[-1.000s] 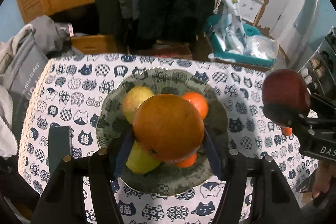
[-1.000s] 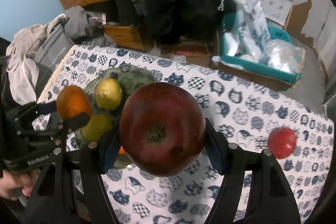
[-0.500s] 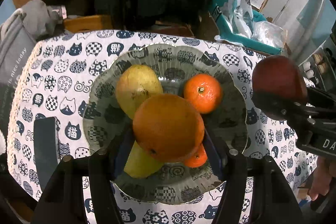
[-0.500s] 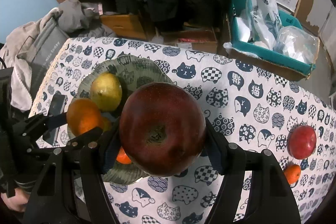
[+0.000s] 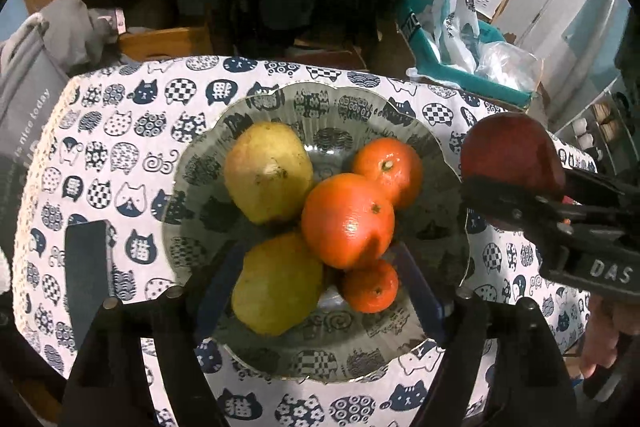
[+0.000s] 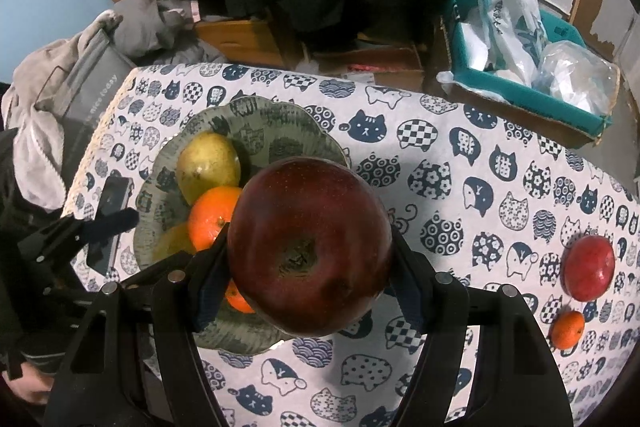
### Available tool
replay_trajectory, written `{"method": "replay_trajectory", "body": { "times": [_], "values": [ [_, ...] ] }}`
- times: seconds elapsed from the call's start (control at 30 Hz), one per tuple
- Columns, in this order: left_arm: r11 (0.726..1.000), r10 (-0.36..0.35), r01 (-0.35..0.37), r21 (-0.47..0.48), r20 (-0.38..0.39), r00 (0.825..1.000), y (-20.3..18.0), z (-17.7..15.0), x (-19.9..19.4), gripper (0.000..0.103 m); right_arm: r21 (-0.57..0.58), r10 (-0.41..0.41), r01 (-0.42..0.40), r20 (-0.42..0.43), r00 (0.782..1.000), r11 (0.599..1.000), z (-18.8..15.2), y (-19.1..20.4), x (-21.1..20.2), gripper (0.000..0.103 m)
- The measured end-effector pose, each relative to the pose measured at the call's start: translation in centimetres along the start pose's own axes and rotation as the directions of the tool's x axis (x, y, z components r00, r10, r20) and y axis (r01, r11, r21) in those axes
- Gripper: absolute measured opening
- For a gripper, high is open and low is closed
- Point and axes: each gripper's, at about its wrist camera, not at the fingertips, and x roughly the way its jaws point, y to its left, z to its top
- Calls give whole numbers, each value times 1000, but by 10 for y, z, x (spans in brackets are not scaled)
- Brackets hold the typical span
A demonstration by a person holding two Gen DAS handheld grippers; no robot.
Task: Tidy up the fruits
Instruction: 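Open the left tool to drop the orange in the bowl while the right tool releases the apple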
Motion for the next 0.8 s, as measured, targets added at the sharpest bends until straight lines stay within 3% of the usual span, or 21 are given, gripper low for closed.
{"method": "replay_trajectory", "body": {
  "times": [0.4, 0.67, 0.8],
  "values": [
    [996, 74, -73, -53, 3, 997, 36, -17, -17, 80, -24, 29, -31, -75, 997, 999, -11, 23, 25, 72],
    [992, 83, -82, -98, 6, 996, 55, -24, -25, 80, -31, 21, -25, -131, 991, 999, -19, 29, 40, 72],
    [992, 81, -79, -99, 14, 997, 55, -24, -29, 80, -25, 20, -22, -104, 994, 999, -17, 27, 33, 77]
  ]
}}
